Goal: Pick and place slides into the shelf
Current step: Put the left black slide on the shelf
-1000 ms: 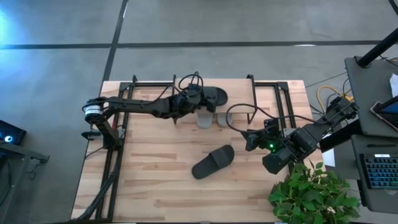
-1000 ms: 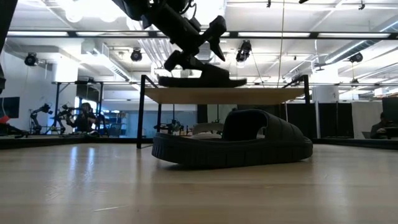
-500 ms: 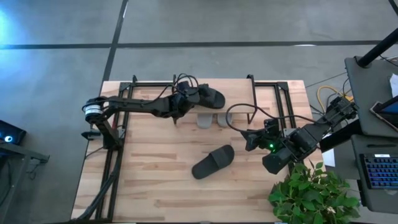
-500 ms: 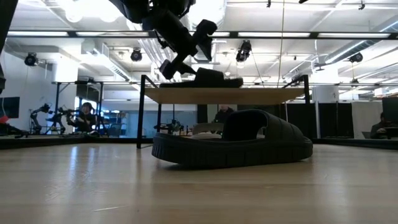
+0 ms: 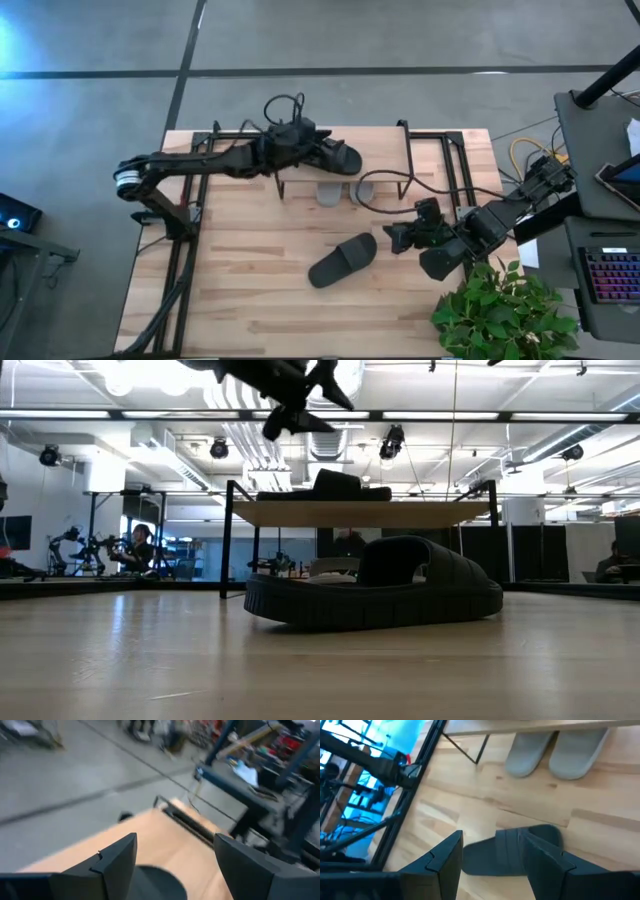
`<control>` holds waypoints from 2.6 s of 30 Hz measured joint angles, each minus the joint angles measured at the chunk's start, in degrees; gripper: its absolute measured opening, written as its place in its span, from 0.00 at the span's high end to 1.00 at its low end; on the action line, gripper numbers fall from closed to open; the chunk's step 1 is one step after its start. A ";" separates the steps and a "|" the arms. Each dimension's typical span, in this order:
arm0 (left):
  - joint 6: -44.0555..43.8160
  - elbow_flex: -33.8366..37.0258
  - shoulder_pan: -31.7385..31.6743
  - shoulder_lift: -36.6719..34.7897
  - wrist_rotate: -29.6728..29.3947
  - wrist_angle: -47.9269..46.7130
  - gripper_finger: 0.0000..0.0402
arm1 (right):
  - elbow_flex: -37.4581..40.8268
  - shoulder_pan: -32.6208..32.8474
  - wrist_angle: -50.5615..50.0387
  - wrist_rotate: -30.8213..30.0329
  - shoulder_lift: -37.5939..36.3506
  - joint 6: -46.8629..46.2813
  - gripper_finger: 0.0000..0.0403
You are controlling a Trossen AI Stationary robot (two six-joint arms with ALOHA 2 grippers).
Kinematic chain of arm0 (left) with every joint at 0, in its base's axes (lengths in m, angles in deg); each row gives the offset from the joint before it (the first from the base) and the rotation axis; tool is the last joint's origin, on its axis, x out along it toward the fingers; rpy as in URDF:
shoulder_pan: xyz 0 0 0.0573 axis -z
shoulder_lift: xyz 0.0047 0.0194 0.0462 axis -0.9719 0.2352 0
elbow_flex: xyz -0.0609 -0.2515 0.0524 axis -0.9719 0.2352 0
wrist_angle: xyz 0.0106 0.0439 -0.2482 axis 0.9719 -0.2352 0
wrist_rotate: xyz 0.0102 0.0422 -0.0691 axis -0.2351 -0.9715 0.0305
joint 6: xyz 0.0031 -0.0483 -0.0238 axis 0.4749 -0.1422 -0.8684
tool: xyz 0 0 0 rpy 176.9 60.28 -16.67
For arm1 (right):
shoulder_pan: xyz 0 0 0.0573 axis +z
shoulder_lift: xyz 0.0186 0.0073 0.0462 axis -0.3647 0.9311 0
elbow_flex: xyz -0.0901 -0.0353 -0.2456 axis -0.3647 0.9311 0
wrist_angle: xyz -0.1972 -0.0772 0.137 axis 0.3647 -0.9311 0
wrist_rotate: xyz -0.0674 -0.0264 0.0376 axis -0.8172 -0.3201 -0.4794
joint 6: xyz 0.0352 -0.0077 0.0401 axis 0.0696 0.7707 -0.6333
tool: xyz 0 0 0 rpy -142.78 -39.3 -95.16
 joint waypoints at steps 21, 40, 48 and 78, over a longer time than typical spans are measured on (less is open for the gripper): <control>18.64 -0.63 -17.54 -0.71 30.68 -12.86 0.86 | 0.02 -22.63 12.47 13.74 5.03 32.68 0.89; 34.68 -1.77 -22.08 -0.47 30.44 -21.15 1.00 | 0.00 -38.26 25.89 26.44 13.70 43.38 0.98; 39.81 -1.75 -24.09 0.03 29.31 -23.38 1.00 | 0.00 -41.47 26.54 27.69 15.22 43.77 0.98; 33.34 -1.47 -21.77 3.42 39.71 -26.57 1.00 | -0.11 -57.87 36.50 27.16 17.81 49.41 0.98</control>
